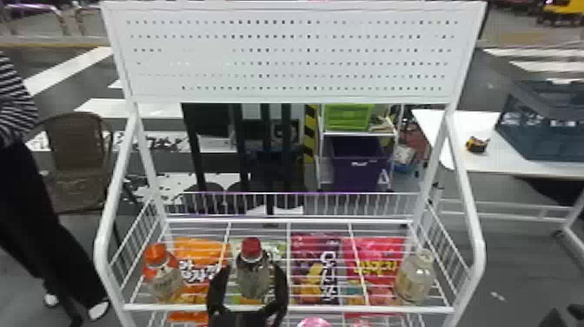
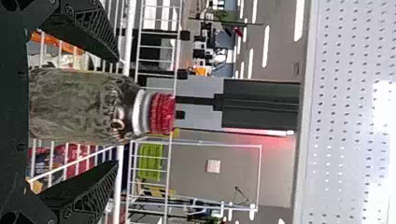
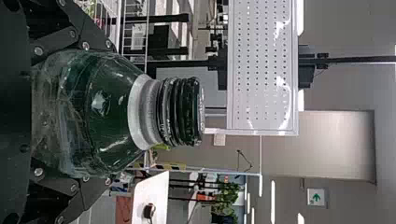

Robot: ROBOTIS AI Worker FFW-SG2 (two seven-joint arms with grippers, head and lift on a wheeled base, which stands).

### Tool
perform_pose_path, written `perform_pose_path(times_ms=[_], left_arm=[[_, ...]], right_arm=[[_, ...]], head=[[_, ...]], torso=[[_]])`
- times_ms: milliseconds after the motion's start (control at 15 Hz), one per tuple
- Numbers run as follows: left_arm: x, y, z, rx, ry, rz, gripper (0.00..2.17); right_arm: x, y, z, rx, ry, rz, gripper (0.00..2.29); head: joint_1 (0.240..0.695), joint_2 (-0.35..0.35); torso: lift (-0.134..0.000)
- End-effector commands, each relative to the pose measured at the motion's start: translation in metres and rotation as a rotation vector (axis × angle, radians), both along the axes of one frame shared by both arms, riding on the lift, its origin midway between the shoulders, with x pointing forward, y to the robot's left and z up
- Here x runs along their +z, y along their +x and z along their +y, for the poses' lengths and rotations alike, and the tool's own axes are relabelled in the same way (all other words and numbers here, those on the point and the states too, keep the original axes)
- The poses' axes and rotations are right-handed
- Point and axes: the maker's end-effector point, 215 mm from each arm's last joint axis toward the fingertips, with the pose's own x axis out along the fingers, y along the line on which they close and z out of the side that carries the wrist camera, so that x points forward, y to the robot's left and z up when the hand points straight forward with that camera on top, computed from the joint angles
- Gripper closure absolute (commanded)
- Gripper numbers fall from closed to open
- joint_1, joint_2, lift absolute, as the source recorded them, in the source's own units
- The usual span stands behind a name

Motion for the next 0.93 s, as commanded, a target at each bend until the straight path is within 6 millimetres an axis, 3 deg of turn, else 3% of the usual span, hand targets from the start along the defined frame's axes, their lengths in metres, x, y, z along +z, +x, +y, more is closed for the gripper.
perform_pose_path(times_ms=[0, 267, 400, 600, 867], left_arm=[[0.040, -0.019, -0.001, -0.015, -0.024, -0.058, 0.13], [0.095, -0.060, -0.005, -0.063, 0.054, -0.039, 0.13], [0.114, -0.079, 0.009, -0.051, 0.096, -0.018, 0.13], [0.136, -0.089, 0.055, 0.015, 0.123, -0.006, 0.13], [0.142, -0.099, 0.124, 0.104, 0.157, 0.018, 0.13]], right_arm=[[-0.002, 0.000, 0.000, -0.001, 0.001, 0.003, 0.57], [-0.001, 0.000, 0.002, 0.002, 0.004, 0.000, 0.57], [-0.003, 0.000, 0.004, 0.005, 0.008, 0.004, 0.57], [-0.005, 0.001, 0.009, 0.012, 0.012, 0.003, 0.57], [-0.003, 0.000, 0.011, 0.015, 0.014, -0.003, 0.57]], head=[[0.499, 0.000], [0.499, 0.000], [0.499, 0.000], [0.499, 0.000], [0.499, 0.000]], torso=[[0.000], [0.000], [0.000], [0.000], [0.000]])
